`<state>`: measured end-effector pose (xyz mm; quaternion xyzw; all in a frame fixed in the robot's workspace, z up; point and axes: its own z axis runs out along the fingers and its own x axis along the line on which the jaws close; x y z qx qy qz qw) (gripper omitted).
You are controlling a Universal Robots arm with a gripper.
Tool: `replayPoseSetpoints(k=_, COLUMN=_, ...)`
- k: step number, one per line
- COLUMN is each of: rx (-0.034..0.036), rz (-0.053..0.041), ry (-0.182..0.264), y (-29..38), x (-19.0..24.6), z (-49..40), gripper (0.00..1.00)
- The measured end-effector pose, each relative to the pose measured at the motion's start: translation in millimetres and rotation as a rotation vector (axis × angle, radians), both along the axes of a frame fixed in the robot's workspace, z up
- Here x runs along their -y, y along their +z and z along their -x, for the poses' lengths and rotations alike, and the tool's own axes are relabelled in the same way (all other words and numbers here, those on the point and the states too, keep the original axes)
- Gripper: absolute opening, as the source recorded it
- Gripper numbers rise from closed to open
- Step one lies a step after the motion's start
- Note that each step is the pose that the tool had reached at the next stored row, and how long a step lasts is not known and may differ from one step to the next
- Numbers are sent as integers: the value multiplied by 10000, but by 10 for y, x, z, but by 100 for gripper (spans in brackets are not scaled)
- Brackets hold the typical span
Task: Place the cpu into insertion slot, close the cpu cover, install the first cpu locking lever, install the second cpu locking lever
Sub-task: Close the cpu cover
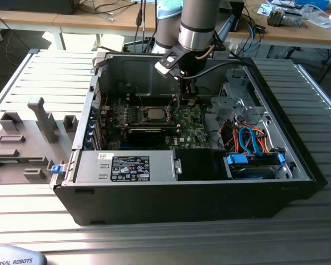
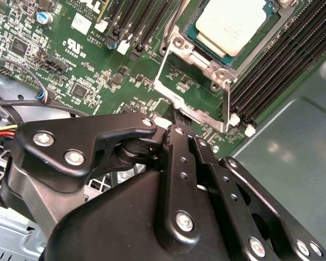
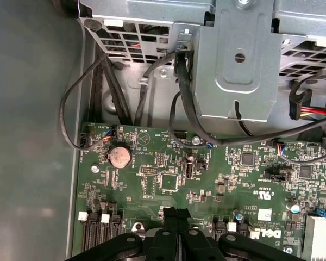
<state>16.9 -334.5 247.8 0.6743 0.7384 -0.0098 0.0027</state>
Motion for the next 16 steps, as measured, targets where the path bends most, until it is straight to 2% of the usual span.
replayPoseSetpoints(k=16, rx=0, rz=0, ry=0, y=0, x=0, z=48, gripper=11)
